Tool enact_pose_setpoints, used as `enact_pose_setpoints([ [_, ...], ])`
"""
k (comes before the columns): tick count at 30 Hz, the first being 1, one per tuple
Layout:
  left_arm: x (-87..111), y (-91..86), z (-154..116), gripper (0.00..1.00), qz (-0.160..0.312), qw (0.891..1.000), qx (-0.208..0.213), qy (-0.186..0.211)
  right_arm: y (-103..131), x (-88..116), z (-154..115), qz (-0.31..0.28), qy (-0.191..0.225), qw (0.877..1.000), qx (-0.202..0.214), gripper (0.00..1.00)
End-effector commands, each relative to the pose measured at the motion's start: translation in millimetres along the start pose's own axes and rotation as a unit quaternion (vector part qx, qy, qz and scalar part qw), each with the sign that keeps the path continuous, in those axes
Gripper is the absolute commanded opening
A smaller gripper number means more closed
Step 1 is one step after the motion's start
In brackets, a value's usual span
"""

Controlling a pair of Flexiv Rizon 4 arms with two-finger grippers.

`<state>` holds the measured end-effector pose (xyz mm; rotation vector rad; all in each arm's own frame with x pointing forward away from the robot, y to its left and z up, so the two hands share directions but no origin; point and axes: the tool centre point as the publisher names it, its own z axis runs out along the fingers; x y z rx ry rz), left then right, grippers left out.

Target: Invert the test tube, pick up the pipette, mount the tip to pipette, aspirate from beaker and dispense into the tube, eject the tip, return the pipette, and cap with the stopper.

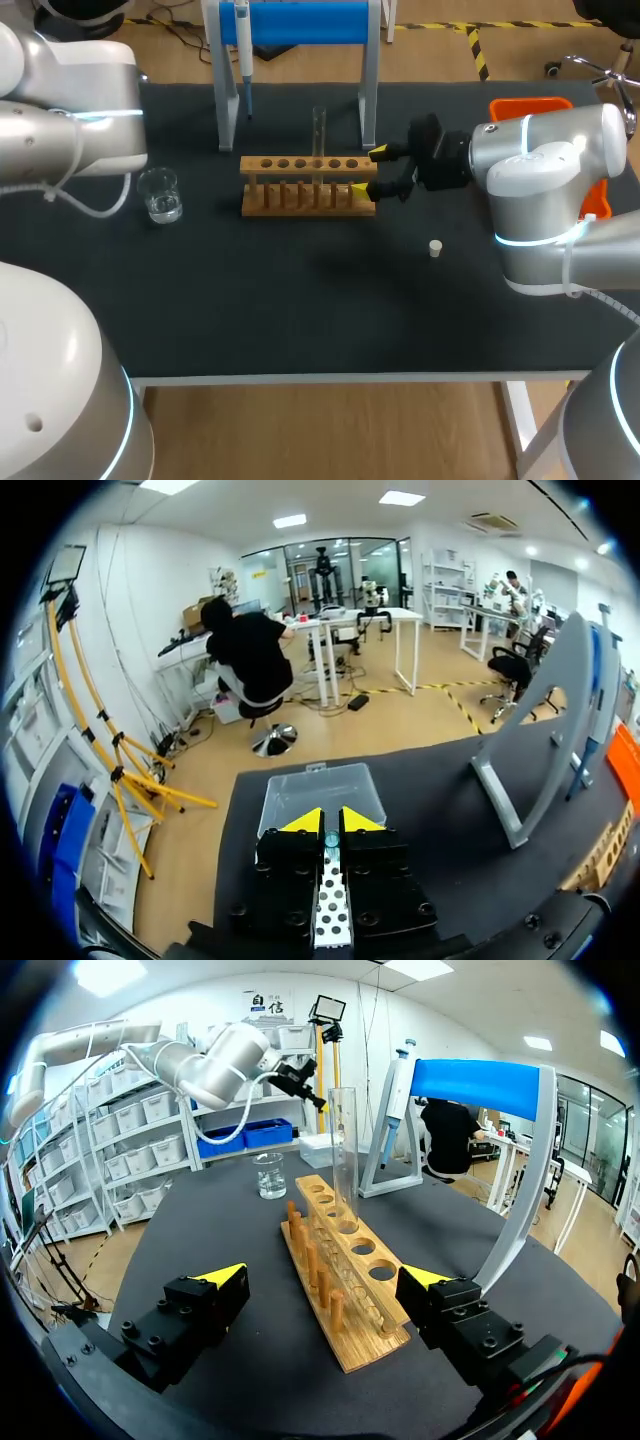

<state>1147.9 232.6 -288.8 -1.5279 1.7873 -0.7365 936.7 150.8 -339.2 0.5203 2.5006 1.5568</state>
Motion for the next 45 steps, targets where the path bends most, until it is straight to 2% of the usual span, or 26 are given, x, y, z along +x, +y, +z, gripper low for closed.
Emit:
enact_pose_setpoints([
  [1,4.6,-0.6,-27.8,0.0,0.019,1.0,0.006,0.025,0.3,-0.1,-0.5,0.0,0.001,1.0,0.001,1.0],
  [8,22.9,-7.2,-68.7,0.0,0.094,0.992,0.004,0.089,0.3,-0.1,-0.5,0.0,0.001,1.0,0.001,1.0],
  [11,37.9,-7.5,-89.0,0.0,0.127,0.981,0.013,0.149,0.3,-0.1,-0.5,0.0,0.001,1.0,0.001,1.0],
  [15,56.0,-5.7,-115.1,0.0,0.17,0.964,0.02,0.202,0.3,-0.1,-0.5,0.0,0.001,1.0,0.001,1.0],
  [45,56.0,-5.7,-115.1,0.0,0.17,0.964,0.02,0.202,0.3,-0.1,-0.5,0.0,0.001,1.0,0.001,1.0],
])
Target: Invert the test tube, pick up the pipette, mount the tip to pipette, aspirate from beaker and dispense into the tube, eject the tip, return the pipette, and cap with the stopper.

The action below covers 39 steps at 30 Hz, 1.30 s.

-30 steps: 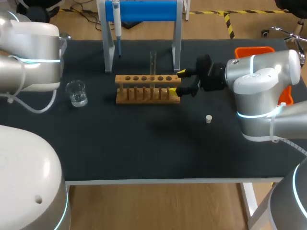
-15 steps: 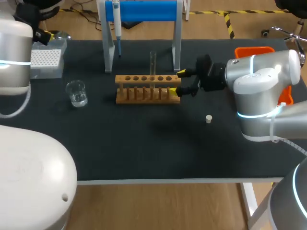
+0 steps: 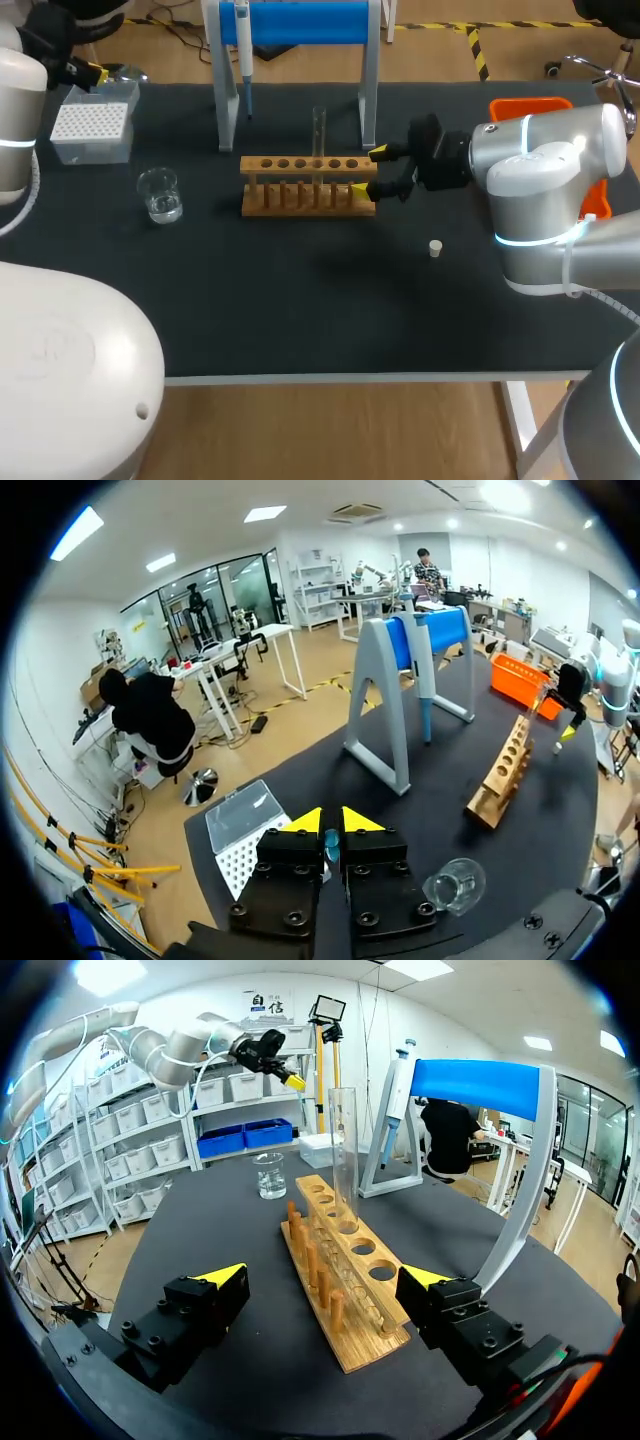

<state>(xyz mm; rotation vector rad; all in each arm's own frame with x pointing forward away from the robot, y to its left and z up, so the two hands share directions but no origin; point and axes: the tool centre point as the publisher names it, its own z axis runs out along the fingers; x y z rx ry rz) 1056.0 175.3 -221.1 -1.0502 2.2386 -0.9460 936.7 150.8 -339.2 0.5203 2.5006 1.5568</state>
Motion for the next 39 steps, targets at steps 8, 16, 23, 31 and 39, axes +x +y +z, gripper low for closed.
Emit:
enact_pose_setpoints([
  [8,63.7,-37.2,-23.3,0.0,0.064,0.994,-0.006,0.091,0.3,-0.1,-0.5,0.0,0.001,1.0,0.001,1.0],
  [16,138.5,-66.3,-31.3,0.0,0.107,0.98,-0.017,0.164,0.3,-0.1,-0.5,0.0,0.001,1.0,0.001,1.0],
  [23,197.6,-80.5,-22.8,0.0,0.123,0.969,-0.023,0.214,0.3,-0.1,-0.5,0.0,0.001,1.0,0.001,1.0],
  [31,245.8,-81.8,-16.7,0.0,0.131,0.962,-0.025,0.24,0.3,-0.1,-0.5,0.0,0.001,1.0,0.001,1.0],
  [39,282.4,-85.8,-19.0,0.0,0.135,0.958,-0.022,0.251,0.3,-0.1,-0.5,0.0,0.001,1.0,0.001,1.0],
])
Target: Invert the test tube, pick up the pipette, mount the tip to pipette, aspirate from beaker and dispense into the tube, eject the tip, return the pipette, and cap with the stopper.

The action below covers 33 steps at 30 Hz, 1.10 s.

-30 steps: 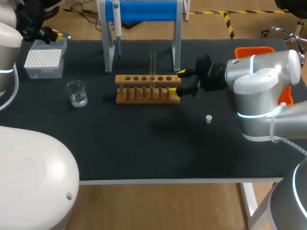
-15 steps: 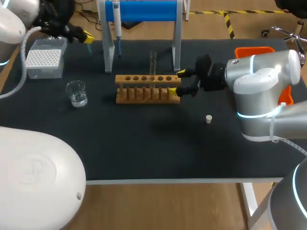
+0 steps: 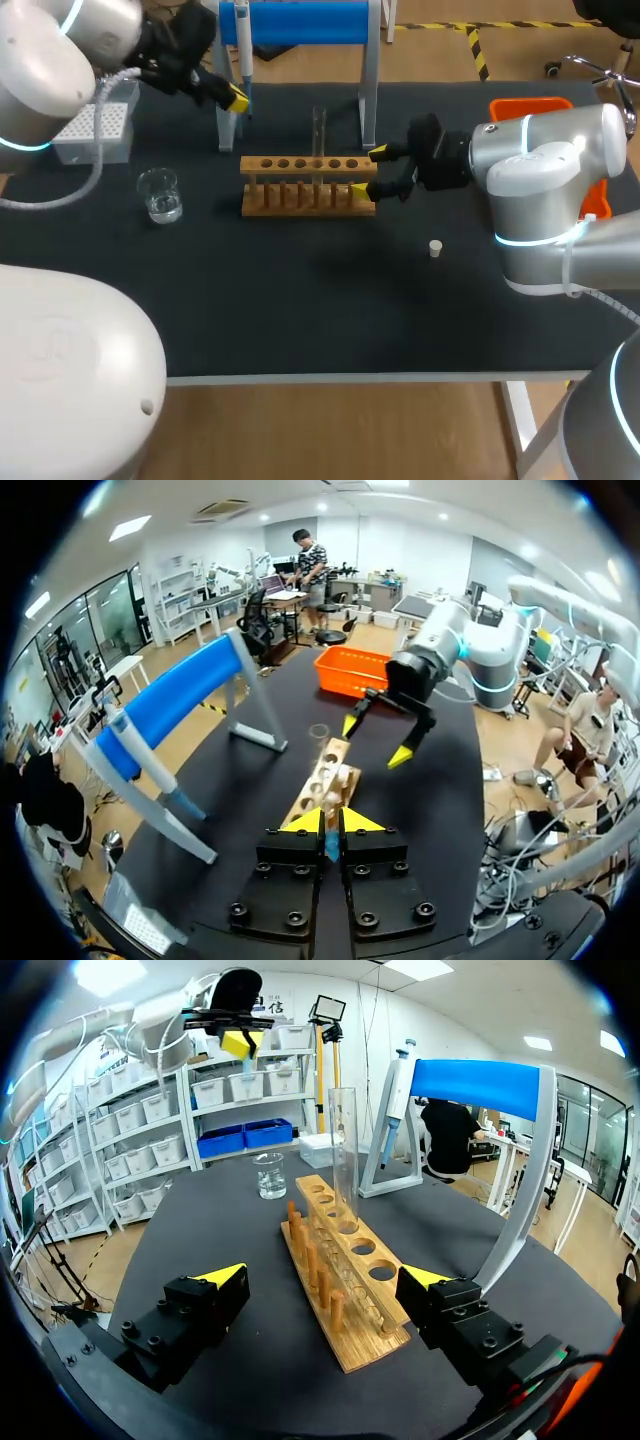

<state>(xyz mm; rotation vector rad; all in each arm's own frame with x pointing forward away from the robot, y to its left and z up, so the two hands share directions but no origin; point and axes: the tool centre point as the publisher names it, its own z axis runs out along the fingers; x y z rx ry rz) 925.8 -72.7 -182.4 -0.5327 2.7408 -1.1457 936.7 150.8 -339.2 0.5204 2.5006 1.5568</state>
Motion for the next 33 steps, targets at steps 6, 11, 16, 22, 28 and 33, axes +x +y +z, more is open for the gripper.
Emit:
enact_pose_setpoints([
  [6,30.8,-15.7,10.3,0.0,0.011,1.0,0.009,0.01,0.3,-0.1,-0.6,0.0,0.001,1.0,0.001,1.0],
  [11,42.7,-20.7,15.4,0.0,0.017,1.0,0.006,0.026,0.3,-0.1,-0.6,0.0,0.001,1.0,0.001,1.0],
  [16,49.2,-22.1,18.8,0.0,0.015,0.999,0.008,0.033,0.3,-0.1,-0.6,0.0,0.001,1.0,0.001,1.0],
  [22,51.6,-21.2,23.5,0.0,0.0,0.999,0.006,0.046,0.3,-0.1,-0.6,0.0,0.001,1.0,0.001,1.0],
  [28,51.5,-20.5,23.4,0.0,-0.002,0.999,0.006,0.049,0.3,-0.1,-0.6,0.0,0.001,1.0,0.001,1.0],
  [33,51.5,-20.3,22.0,0.0,0.0,0.999,0.005,0.05,0.3,-0.1,-0.6,0.0,0.001,1.0,0.001,1.0],
])
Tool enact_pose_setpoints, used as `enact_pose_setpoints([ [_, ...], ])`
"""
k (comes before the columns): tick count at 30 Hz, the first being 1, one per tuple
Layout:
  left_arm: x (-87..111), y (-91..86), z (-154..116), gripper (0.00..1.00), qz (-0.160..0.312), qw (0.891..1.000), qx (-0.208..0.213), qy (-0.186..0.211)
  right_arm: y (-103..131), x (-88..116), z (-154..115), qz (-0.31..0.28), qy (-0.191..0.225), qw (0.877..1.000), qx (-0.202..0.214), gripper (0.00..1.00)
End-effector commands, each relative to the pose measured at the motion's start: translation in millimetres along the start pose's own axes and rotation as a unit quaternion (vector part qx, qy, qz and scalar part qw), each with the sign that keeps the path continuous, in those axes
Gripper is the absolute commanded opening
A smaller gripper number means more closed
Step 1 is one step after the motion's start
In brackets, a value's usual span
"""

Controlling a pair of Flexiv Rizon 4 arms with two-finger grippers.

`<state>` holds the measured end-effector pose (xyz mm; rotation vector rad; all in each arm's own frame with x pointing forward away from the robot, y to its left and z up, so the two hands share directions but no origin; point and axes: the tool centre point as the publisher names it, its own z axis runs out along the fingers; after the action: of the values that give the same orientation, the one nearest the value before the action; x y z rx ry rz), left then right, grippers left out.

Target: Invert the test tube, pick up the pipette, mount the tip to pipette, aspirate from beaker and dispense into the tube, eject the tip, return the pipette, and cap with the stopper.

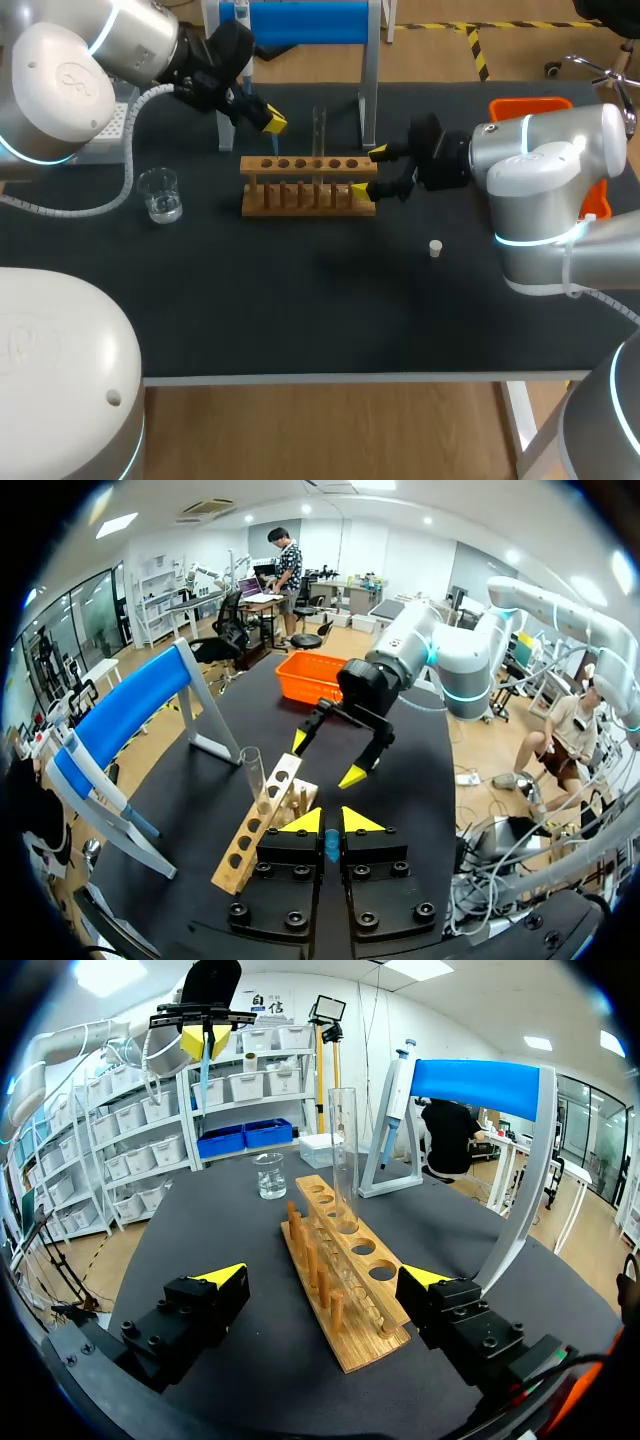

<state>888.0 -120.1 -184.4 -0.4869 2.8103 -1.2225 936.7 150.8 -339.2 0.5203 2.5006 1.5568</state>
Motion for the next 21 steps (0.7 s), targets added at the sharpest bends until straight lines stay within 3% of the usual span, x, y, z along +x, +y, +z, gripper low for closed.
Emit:
enact_pose_setpoints([
  [1,-0.8,-1.1,-1.7,0.0,-0.001,1.0,-0.003,0.002,0.3,-0.1,-0.5,0.0,0.001,1.0,0.001,1.0],
  [17,-0.8,-1.1,-1.7,0.0,-0.001,1.0,-0.003,0.002,0.3,-0.1,-0.5,0.0,0.001,1.0,0.001,1.0],
  [21,-0.8,-1.1,-1.7,0.0,-0.001,1.0,-0.003,0.002,14.0,4.4,-20.4,0.0,-0.001,1.0,-0.028,1.0],
])
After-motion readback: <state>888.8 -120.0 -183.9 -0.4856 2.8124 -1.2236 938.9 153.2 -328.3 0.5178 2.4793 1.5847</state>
